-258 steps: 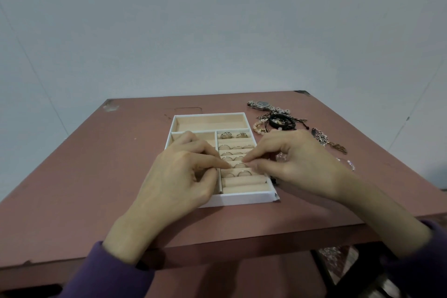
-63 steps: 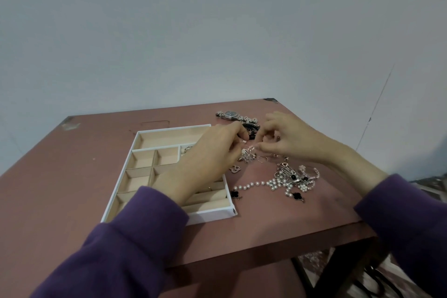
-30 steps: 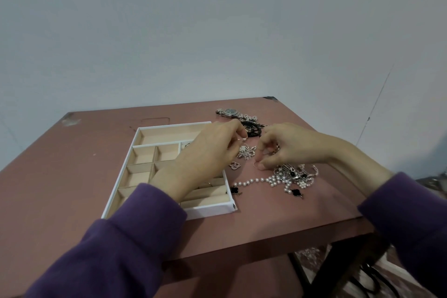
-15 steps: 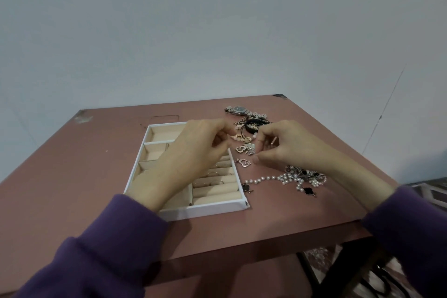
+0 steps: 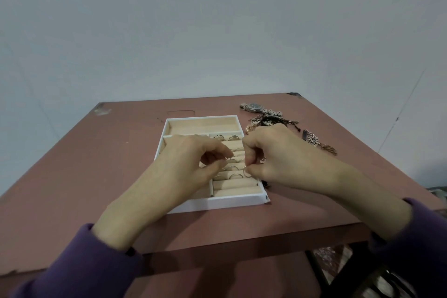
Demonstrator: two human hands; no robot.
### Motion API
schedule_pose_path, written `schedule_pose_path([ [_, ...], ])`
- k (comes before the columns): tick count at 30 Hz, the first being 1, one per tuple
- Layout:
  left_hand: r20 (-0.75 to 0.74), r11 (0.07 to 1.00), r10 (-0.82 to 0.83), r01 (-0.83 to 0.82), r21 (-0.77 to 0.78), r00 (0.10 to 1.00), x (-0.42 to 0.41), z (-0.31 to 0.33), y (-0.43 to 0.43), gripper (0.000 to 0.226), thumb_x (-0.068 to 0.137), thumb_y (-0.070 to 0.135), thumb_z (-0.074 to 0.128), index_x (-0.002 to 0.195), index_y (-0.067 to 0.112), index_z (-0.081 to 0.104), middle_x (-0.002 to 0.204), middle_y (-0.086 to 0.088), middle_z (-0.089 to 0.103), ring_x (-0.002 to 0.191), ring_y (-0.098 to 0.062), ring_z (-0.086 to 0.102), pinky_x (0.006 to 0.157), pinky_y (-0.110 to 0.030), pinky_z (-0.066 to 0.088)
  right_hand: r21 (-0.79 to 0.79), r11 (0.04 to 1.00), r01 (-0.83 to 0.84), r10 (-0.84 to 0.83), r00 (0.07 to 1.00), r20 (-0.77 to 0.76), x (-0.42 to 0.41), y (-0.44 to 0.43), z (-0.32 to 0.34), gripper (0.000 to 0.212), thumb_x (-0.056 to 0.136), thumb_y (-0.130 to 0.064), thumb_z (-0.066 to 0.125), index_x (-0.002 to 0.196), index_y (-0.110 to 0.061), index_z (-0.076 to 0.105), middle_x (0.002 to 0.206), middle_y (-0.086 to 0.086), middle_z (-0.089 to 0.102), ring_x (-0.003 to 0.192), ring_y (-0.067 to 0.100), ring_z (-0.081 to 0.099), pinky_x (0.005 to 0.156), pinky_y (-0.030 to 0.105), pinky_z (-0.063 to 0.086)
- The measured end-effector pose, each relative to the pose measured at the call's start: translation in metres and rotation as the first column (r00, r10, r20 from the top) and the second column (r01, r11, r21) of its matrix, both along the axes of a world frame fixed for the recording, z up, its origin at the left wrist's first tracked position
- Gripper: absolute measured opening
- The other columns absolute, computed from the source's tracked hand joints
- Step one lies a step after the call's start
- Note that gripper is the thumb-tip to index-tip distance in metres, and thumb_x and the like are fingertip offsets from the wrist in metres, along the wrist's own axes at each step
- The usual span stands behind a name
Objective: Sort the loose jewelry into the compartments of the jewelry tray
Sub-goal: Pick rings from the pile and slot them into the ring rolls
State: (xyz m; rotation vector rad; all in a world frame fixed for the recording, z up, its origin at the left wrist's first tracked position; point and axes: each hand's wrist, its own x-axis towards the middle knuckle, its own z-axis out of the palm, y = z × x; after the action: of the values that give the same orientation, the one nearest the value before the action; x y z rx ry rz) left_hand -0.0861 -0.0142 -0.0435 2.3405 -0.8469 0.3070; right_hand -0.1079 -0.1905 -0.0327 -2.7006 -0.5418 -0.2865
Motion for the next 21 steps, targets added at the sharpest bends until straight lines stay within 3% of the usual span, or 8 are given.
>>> schedule_pose_path([
  [4,-0.042,1.000,-0.024,0.024,-0.011,0.999,-0.004,0.002,0.003,0.014,0.081,0.014,0.067,0.090,0.022,0.074,0.083,0.009,0.071,0.087,0.003,0.056,0.077,-0.010,0.043,-0.085,0.996,-0.019,0.015,0.999,-0.041,-0.003,0.001,0.008,0.009,0.072,-0.005,0.066,0.066,-0.011,0.064,0.065,-0.003,0.066,0.061,0.005,0.056,0.060,0.012,0.040],
  [10,-0.105,0.998,-0.054,0.056,0.015,0.993,-0.007,0.009,0.005,0.013,0.081,0.018,0.067,0.090,0.025,0.073,0.076,0.017,0.067,0.086,0.005,0.056,0.073,-0.006,0.042,-0.130,0.991,-0.027,0.016,0.996,-0.086,-0.005,0.004,0.014,0.007,0.073,-0.006,0.067,0.068,-0.011,0.069,0.059,-0.007,0.063,0.060,0.004,0.057,0.058,0.010,0.041],
  [14,-0.113,0.996,-0.051,0.059,0.063,0.992,-0.008,0.011,0.003,0.013,0.080,0.020,0.068,0.087,0.028,0.074,0.073,0.015,0.067,0.073,0.013,0.054,0.067,-0.004,0.040,-0.070,0.997,0.017,-0.027,0.990,-0.142,-0.005,0.005,0.015,0.008,0.074,-0.005,0.067,0.069,-0.009,0.071,0.049,-0.012,0.053,0.047,-0.006,0.052,0.042,0.006,0.035],
  [16,-0.116,0.995,-0.052,0.062,0.079,0.992,-0.007,0.010,0.002,0.013,0.079,0.020,0.069,0.086,0.030,0.074,0.070,0.017,0.064,0.070,0.015,0.054,0.066,-0.002,0.039,-0.008,0.999,0.049,-0.050,0.977,-0.207,-0.003,0.003,0.016,0.009,0.074,-0.005,0.068,0.068,-0.010,0.072,0.048,-0.011,0.055,0.040,-0.001,0.049,0.033,0.006,0.029],
  [19,-0.122,0.994,-0.054,0.065,0.090,0.991,-0.008,0.011,0.001,0.011,0.078,0.022,0.070,0.084,0.030,0.074,0.069,0.018,0.064,0.072,0.014,0.055,0.066,-0.003,0.039,0.026,0.997,0.074,-0.065,0.966,-0.249,0.002,0.000,0.014,0.011,0.070,-0.011,0.072,0.063,-0.018,0.072,0.050,-0.008,0.062,0.046,0.002,0.053,0.045,0.017,0.044],
  [21,-0.131,0.994,-0.054,0.066,0.085,0.990,-0.008,0.011,0.000,0.011,0.077,0.023,0.070,0.083,0.031,0.074,0.070,0.015,0.067,0.077,0.009,0.057,0.069,-0.005,0.041,0.034,0.995,0.091,-0.077,0.957,-0.280,0.004,-0.001,0.012,0.010,0.069,-0.013,0.073,0.062,-0.020,0.072,0.054,-0.006,0.065,0.049,0.002,0.054,0.049,0.019,0.045],
])
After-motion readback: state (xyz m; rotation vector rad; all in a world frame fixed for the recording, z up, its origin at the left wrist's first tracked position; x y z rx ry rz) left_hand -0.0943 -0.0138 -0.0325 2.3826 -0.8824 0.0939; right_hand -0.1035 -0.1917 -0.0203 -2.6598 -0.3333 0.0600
